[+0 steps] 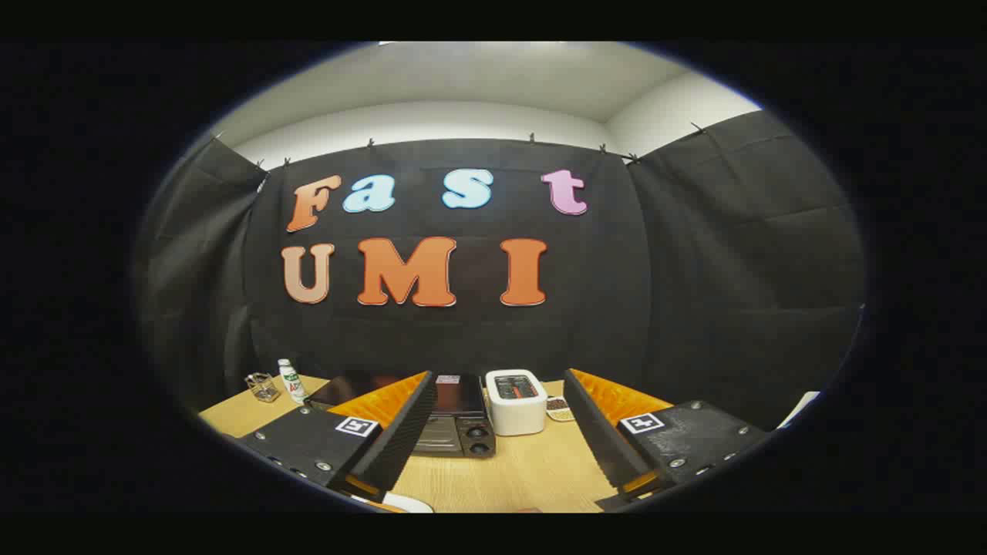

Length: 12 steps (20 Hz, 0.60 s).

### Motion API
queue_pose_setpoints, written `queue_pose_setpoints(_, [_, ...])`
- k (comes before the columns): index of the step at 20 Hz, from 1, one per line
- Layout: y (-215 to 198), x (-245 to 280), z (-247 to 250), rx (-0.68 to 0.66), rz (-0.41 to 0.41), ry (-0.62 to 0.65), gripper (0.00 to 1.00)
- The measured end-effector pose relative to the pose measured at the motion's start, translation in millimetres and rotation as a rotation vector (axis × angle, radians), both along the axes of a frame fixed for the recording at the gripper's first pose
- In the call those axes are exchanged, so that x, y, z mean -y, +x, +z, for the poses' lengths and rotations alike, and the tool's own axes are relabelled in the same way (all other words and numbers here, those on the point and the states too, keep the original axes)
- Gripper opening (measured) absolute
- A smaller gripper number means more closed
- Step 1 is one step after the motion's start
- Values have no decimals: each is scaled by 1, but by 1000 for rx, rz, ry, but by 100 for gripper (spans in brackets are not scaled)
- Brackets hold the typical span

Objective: Open the toaster oven, put the food inside, and close the toaster oven door.

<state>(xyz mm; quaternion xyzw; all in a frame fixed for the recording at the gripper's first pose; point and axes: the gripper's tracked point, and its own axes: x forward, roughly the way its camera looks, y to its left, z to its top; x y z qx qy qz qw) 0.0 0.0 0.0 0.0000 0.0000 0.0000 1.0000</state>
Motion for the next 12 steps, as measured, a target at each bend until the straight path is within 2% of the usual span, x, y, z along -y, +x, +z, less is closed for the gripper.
queue_pose_setpoints(12, [-1, 8, 4, 0, -18, 1, 98])
